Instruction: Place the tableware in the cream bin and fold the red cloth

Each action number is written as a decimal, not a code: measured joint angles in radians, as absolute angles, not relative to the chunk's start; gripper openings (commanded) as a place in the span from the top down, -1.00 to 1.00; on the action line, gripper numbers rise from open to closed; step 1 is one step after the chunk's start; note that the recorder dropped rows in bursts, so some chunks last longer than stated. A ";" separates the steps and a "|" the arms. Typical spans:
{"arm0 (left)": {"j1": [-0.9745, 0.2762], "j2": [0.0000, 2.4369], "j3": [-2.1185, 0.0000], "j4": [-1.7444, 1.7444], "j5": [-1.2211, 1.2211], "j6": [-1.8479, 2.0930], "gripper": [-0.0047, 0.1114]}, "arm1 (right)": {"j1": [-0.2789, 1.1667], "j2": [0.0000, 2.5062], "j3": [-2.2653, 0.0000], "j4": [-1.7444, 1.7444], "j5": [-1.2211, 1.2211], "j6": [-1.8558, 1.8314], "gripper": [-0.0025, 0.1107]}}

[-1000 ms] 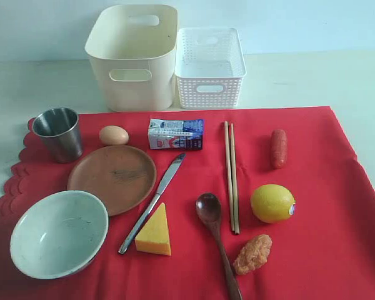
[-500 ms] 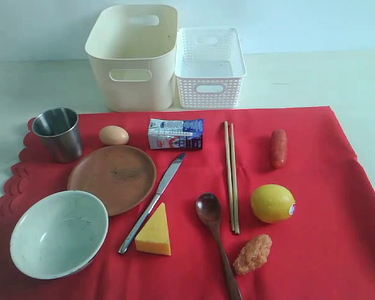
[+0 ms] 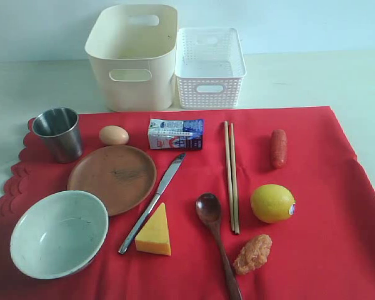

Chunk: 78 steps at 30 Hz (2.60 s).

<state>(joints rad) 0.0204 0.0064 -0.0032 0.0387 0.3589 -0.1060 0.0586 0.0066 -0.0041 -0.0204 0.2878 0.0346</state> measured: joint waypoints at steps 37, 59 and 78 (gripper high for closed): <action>0.020 0.006 -0.003 0.039 0.359 -0.106 0.92 | 0.059 0.007 -0.004 -0.020 0.288 0.035 0.96; 0.020 0.006 -0.003 0.039 0.359 -0.106 0.92 | 0.059 0.348 -0.375 -0.020 0.295 0.035 0.96; 0.020 0.006 -0.003 0.039 0.359 -0.106 0.92 | 0.059 0.680 -0.684 -0.020 0.290 0.035 0.96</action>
<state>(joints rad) 0.0204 0.0064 -0.0032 0.0387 0.3589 -0.1060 0.0586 0.6799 -0.6841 -0.0204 0.2898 0.0346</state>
